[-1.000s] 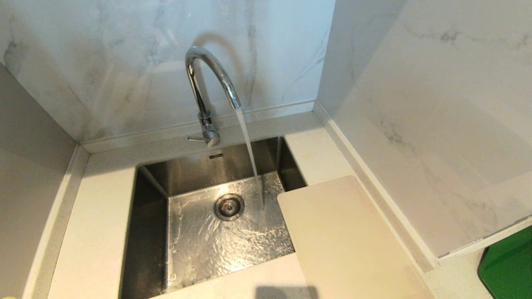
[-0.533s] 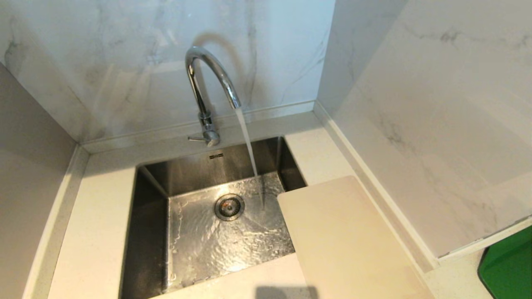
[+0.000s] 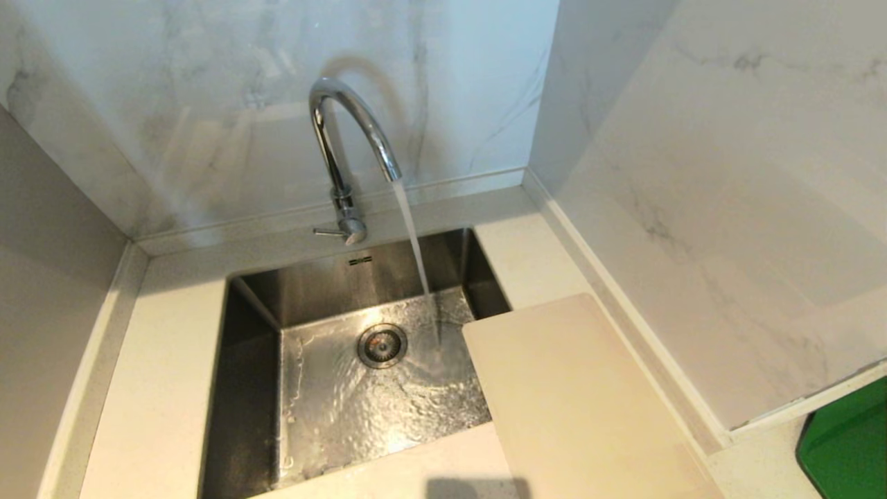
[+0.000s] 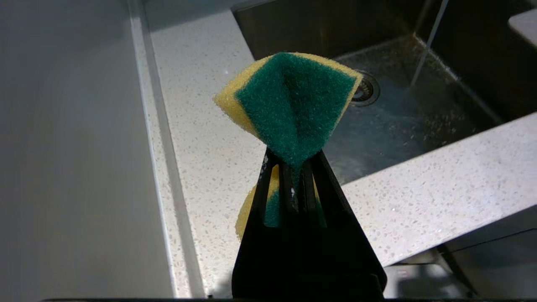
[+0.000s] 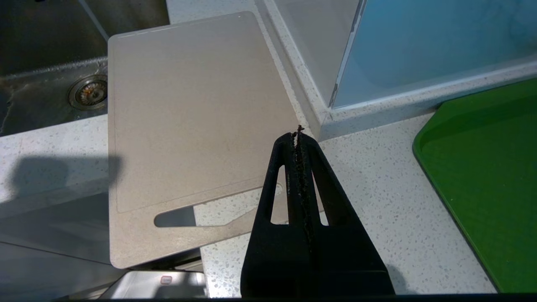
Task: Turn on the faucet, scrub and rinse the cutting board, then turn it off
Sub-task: Pick up the cutting board
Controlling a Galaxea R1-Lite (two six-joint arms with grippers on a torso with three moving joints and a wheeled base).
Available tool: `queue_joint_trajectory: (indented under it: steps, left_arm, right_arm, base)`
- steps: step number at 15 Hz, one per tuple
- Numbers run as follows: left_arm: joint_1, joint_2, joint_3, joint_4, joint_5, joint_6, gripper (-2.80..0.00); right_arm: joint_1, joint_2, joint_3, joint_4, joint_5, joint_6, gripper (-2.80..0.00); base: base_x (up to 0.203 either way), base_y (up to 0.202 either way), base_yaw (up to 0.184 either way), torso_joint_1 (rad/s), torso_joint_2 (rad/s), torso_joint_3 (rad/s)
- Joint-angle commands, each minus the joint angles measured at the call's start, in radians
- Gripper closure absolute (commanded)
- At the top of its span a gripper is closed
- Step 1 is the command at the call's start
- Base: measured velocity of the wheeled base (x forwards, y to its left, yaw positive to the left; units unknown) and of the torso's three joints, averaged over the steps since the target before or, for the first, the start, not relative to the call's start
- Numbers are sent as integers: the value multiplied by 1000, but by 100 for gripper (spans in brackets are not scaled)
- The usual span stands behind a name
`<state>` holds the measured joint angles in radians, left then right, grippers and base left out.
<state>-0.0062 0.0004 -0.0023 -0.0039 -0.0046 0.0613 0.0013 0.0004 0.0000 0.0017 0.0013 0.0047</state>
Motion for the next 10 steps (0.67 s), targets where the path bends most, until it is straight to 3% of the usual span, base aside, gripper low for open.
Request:
queue_joint_trajectory:
  steps: [1, 10]
  left_arm:
    - [0, -2, 5, -4, 4, -56, 0]
    - [0, -2, 5, -4, 9, -81, 0]
  right_arm:
    - [0, -2, 0, 0, 0, 0, 0]
    - [0, -2, 2, 0, 0, 0, 0]
  base:
    - [0, 0, 0, 0, 0, 0]
    - [0, 0, 0, 0, 0, 0]
